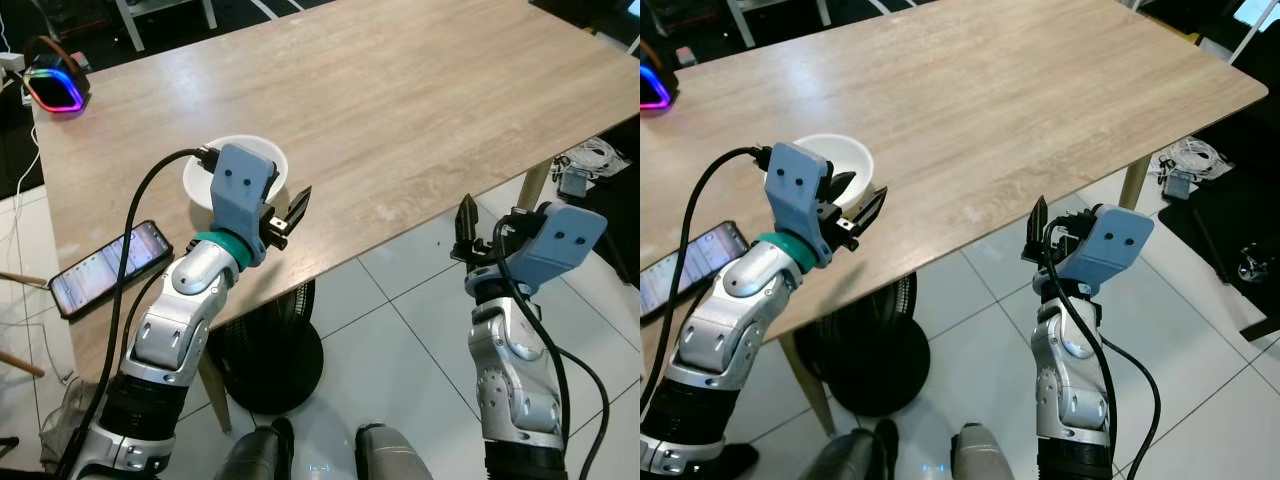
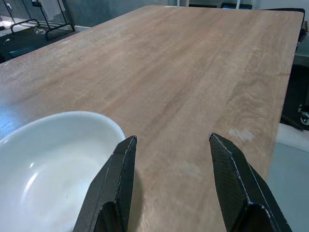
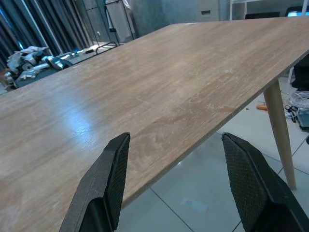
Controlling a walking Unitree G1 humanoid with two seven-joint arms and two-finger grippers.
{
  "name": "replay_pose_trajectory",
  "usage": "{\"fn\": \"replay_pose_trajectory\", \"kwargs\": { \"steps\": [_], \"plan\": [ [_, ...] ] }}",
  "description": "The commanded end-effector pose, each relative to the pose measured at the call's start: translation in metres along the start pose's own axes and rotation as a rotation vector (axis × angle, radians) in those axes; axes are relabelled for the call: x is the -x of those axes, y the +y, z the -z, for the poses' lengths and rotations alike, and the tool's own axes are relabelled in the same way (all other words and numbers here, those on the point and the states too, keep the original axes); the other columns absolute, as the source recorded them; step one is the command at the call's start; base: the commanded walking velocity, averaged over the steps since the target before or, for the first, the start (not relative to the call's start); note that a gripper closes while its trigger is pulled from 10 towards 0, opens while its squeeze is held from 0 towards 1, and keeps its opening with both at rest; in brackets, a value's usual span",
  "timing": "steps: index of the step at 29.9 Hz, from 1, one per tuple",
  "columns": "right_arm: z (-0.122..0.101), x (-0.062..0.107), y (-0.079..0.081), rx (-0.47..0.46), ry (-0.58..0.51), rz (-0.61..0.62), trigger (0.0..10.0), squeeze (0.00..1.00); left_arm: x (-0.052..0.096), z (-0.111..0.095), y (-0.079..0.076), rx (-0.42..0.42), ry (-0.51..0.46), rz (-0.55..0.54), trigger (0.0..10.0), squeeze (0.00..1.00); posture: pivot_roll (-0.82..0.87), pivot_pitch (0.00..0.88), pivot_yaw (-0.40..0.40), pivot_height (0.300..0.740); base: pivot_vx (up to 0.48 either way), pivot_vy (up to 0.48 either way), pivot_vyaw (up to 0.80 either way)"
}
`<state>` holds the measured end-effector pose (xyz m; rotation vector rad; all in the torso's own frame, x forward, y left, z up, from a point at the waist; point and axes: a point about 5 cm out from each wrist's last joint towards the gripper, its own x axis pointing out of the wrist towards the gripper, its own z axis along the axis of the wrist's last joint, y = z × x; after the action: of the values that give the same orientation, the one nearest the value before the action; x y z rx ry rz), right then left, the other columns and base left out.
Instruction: Setting the table
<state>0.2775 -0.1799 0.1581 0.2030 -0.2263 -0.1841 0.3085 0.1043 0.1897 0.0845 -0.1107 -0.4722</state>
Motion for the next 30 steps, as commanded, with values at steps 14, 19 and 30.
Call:
{"fn": "replay_pose_trajectory", "kwargs": {
  "steps": [14,19,30],
  "plan": [
    [0.0021,0.001,-0.0013,-0.001,0.005,0.009,10.0,0.0,0.0,0.001,-0.0013,0.012,-0.001,-0.002,10.0,0.0,-0.11,0.044,0.113,0.74,-0.326,0.0,0.0],
    [0.0019,0.001,-0.0014,0.0,0.004,0.008,10.0,0.0,-0.0005,0.001,-0.0017,0.014,-0.002,-0.001,10.0,0.0,-0.11,0.042,0.113,0.74,-0.329,0.0,0.0],
    [0.0015,-0.0002,-0.0019,0.005,0.0,0.006,10.0,0.0,-0.0028,0.0005,-0.0034,0.017,-0.009,0.005,10.0,0.0,-0.12,0.029,0.116,0.74,-0.328,0.0,0.0]
  ]
}}
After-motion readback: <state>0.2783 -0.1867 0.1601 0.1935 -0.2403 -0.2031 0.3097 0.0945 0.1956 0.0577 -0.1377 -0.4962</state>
